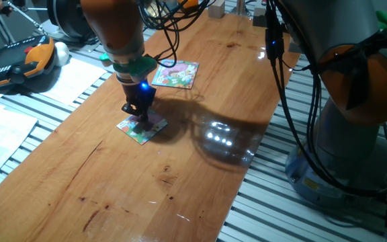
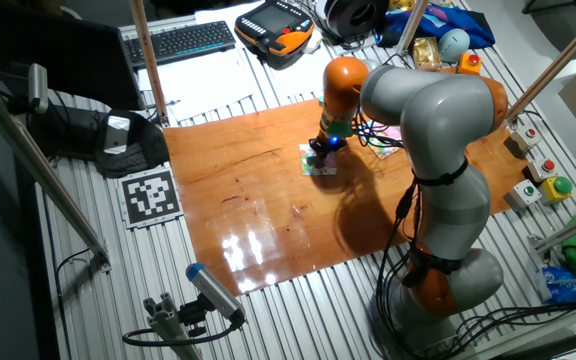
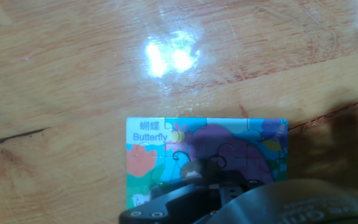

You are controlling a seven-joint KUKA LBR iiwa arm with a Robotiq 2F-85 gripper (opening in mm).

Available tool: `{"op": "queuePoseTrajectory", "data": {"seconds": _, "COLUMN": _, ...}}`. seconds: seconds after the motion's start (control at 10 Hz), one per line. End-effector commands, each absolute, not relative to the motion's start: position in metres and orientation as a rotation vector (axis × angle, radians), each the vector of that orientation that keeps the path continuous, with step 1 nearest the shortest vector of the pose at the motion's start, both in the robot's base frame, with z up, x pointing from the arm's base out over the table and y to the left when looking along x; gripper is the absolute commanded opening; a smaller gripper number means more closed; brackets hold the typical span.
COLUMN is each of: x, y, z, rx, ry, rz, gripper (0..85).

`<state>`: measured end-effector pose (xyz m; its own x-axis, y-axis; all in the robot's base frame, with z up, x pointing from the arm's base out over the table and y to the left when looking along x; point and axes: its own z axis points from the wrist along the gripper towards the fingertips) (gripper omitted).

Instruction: Assemble one piece of a puzzle

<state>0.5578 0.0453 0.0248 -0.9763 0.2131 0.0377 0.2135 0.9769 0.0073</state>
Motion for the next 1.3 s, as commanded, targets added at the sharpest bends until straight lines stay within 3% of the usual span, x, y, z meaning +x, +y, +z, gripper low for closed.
{"op": "queuePoseTrajectory", "data": {"seconds": 0.0, "x": 0.558, "y": 0.045, "z": 0.025, "rx": -0.334, "ry": -3.087, "rz": -0.018, "gripper": 0.0}}
{"op": "queuePoseTrajectory", "data": {"seconds": 0.7, "x": 0.555, "y": 0.043, "z": 0.039, "rx": -0.324, "ry": -3.073, "rz": 0.023, "gripper": 0.0}}
{"op": "queuePoseTrajectory", "data": {"seconds": 1.2, "x": 0.555, "y": 0.047, "z": 0.028, "rx": -0.338, "ry": -3.080, "rz": 0.000, "gripper": 0.0}}
